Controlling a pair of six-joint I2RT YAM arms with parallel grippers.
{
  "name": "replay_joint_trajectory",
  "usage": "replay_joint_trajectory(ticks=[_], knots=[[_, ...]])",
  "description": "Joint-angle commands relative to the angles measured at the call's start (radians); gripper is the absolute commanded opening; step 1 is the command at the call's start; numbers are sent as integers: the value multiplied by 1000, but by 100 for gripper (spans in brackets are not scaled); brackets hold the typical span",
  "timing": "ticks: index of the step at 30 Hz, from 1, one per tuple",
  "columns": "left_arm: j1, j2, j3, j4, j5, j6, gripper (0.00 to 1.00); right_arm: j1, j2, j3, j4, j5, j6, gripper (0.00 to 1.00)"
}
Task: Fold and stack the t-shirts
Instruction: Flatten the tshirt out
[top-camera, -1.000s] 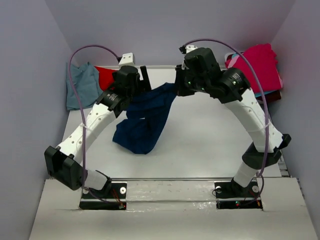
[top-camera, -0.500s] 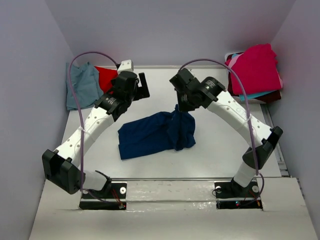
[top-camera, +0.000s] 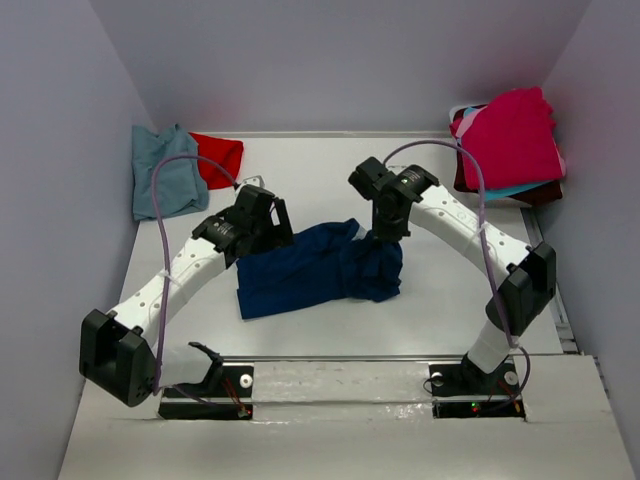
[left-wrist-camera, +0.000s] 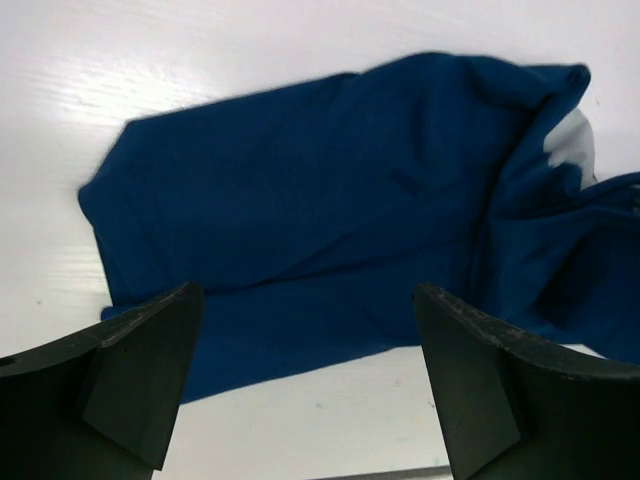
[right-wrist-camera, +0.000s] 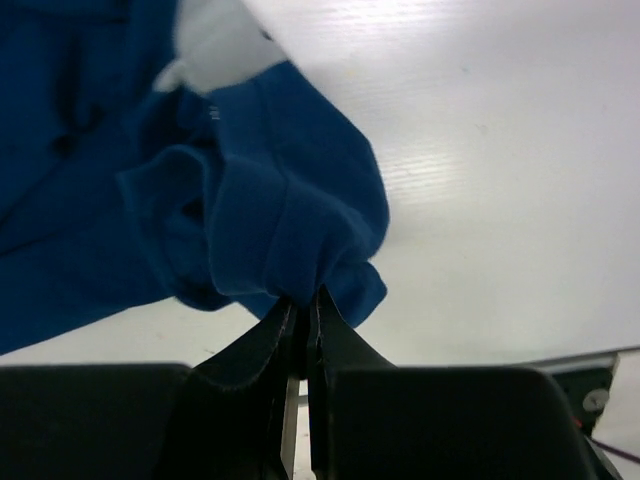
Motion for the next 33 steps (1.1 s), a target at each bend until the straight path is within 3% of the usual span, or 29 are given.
replay_joint_trajectory(ticks=[1,9,17,26,33], knots=[[-1,-41,-78,-21,78,-63,97,-85,-94,-92,54,-14,19,7],[-1,-39,-142,-46,108,-101,95,-85,-69,-87,83,-32,6,7],[35,-32,-265,20,214,-133,94,-162,-100,-199,135,-34,9,7],[244,-12,-254,26,223,-21,91,-228,-112,-227,160,-25,-18,7],[277,59,-257,75,277,-3,89,-246,-125,-262,175,-29,-23,7]])
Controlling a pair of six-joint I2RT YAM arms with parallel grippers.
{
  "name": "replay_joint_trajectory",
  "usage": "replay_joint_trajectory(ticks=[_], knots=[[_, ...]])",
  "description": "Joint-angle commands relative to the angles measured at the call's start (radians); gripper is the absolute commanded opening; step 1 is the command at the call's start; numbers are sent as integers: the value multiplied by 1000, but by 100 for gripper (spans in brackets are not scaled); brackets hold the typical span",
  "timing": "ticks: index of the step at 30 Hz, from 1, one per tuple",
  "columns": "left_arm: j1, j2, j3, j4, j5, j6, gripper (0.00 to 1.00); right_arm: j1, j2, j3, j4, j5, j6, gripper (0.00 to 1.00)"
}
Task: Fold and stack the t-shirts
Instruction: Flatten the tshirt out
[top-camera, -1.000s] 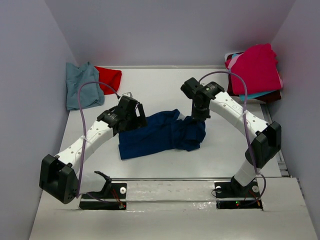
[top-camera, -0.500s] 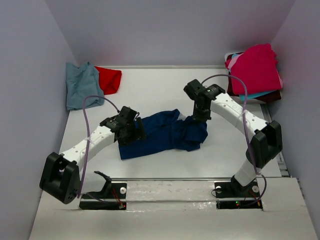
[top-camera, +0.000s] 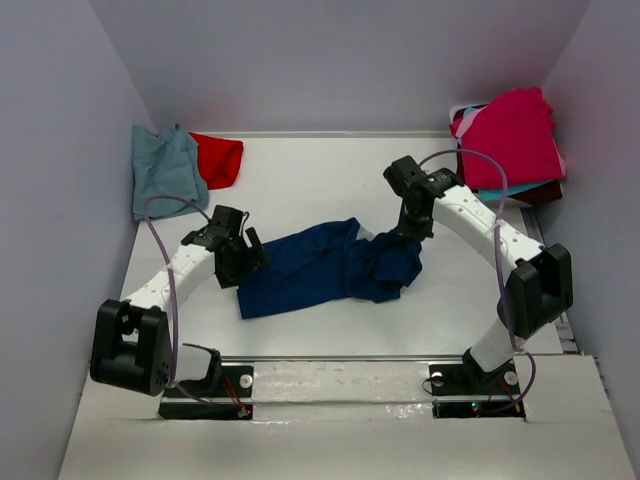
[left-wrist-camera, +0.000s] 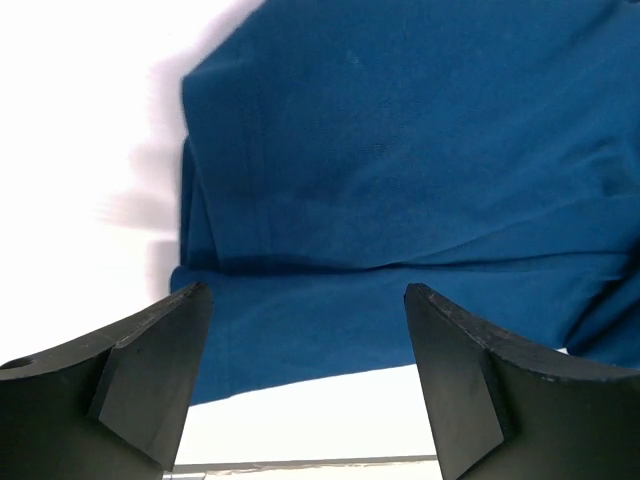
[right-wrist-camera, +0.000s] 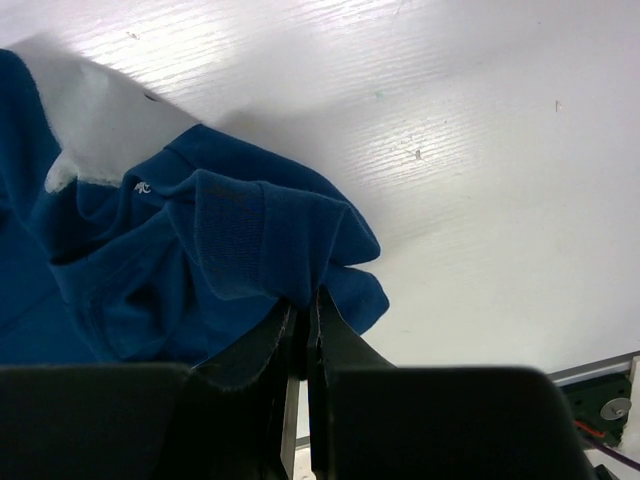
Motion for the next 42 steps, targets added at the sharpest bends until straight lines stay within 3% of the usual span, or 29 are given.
replay_joint_trajectory(ticks=[1,9,21,26,29,34,36,37,38,42], knots=[[3,46,12,57,60,22,88,-16,-46,-25,38,12,-6,7],[3,128,3,98,75,19,82,-25,-66,-63,53,5,-8,7],[3,131,1,81,58,11,77,-34,-75,-123,85,-12,-12,7],[3,148,-14,101,76,8,54,-34,-69,-124,87,-12,-12,8],[3,152,-3,104,78,7,34,-44,-79,-124,87,-1,-11,16],[3,172,13,99,78,17,14,-62,-83,-132,93,-6,-14,32],[3,171,24,92,81,19,15,-62,-89,-134,97,-14,-17,37],[3,165,29,85,80,20,22,-62,-91,-134,97,-20,-18,40],[3,157,30,78,78,19,39,-62,-95,-134,103,-35,-20,47],[3,111,30,55,66,7,58,-62,-103,-135,120,-90,-38,59]])
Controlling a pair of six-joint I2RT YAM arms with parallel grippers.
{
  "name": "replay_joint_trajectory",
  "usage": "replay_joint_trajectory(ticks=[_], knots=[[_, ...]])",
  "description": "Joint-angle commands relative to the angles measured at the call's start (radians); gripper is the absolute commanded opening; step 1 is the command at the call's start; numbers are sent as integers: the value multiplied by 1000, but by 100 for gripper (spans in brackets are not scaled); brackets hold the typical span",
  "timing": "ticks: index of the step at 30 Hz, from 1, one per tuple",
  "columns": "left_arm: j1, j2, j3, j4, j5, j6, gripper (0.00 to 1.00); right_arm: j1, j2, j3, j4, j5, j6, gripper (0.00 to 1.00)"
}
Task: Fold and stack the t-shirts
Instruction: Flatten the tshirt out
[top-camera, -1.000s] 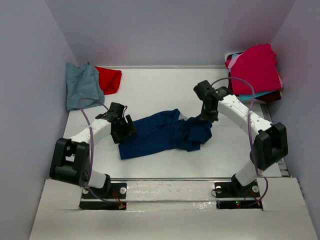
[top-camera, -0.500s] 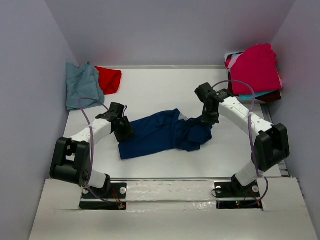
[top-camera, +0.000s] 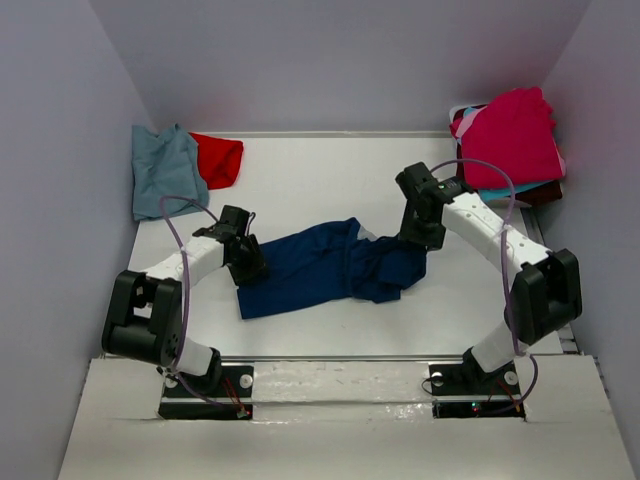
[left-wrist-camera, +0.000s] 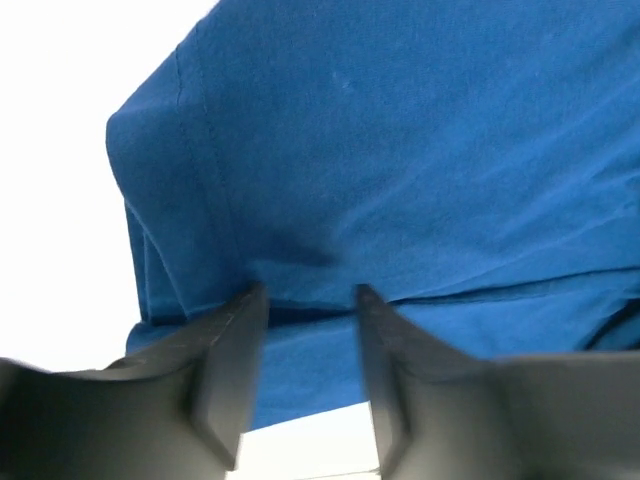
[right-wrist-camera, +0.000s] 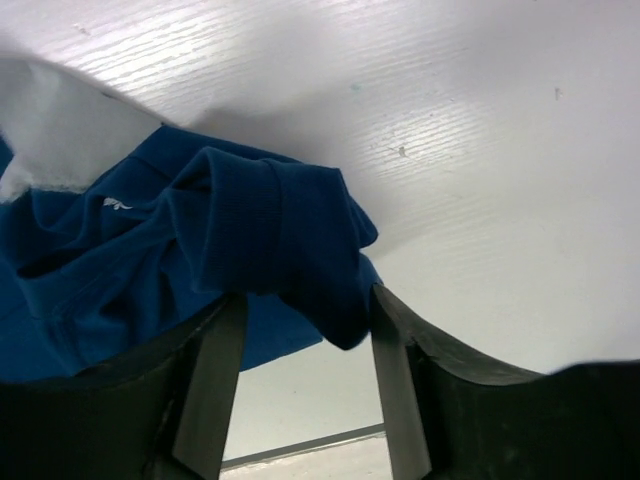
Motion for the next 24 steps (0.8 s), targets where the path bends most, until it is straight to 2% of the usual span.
replay_joint_trajectory(ticks=[1,4,5,7,9,14,17,21,24], knots=[[2,-69,29,-44,-3,-3,60,-4,-51,-7,46,-72,-25,61],[2,-88,18,-51,8,-13,63,-4,-63,-2,64,-115,-56,66],[2,-91,7,-51,11,-17,63,-4,-67,0,83,-172,-70,67],[2,-98,-5,-40,20,-25,63,-4,-60,4,107,-278,-108,67],[2,-97,-22,-32,30,-29,63,-4,-35,3,113,-309,-120,66],[2,-100,-31,-22,40,-33,63,86,10,1,144,-410,-122,66],[2,-97,-22,-25,36,-28,63,137,42,55,108,-349,-110,66],[2,-91,-10,-22,39,-28,63,176,71,93,91,-378,-110,69],[2,-85,-5,-22,39,-23,63,235,81,140,43,-340,-96,69]])
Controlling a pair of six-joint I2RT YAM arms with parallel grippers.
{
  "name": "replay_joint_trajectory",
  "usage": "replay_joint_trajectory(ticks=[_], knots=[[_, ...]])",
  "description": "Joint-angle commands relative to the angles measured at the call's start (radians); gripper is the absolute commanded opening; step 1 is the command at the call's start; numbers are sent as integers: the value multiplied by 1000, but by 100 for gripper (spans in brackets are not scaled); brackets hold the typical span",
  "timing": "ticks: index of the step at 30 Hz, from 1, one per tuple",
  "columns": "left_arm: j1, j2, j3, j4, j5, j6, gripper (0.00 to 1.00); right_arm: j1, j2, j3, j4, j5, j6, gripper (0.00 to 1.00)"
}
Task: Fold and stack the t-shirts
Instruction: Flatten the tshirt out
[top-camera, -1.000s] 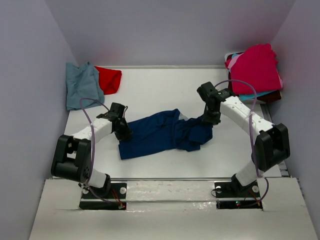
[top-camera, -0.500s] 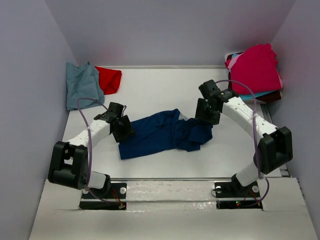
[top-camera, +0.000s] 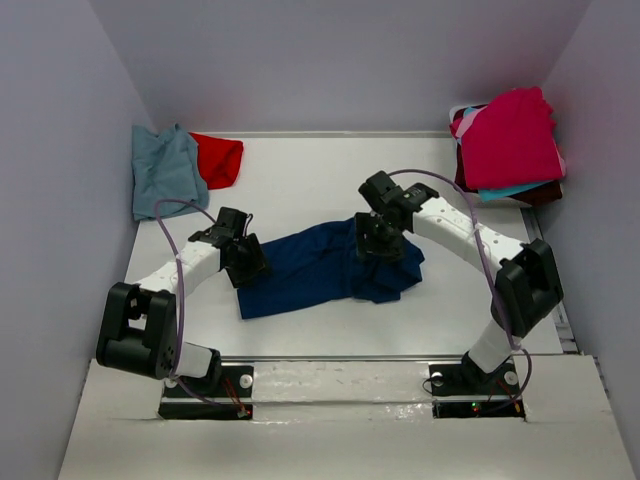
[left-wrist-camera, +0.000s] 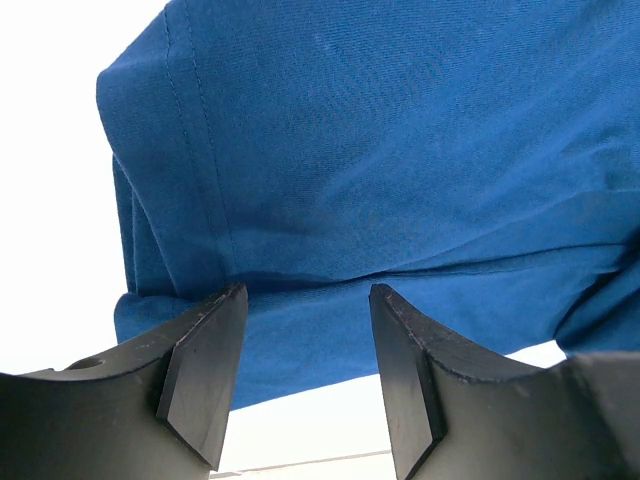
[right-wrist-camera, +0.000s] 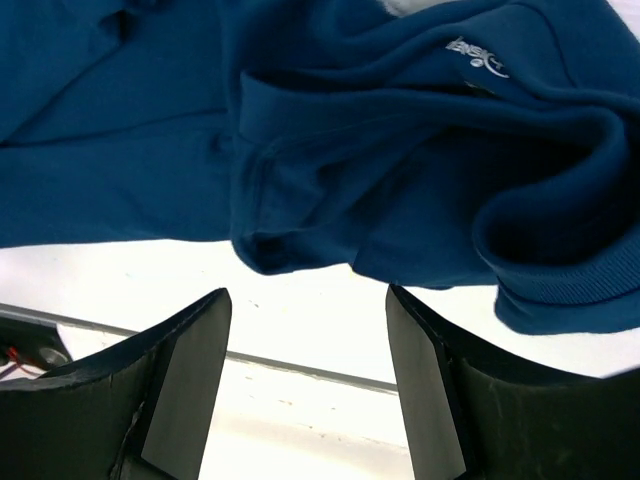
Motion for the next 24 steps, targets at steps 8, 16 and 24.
replay_joint_trajectory(ticks=[8,16,24], knots=[[2,2,24,-3,17,11,63,62,45,27,6,-49,3,71],[2,4,35,-12,8,21,63,85,117,-64,128,-105,17,70],[2,4,29,-8,11,20,63,117,192,-23,163,-138,13,66]])
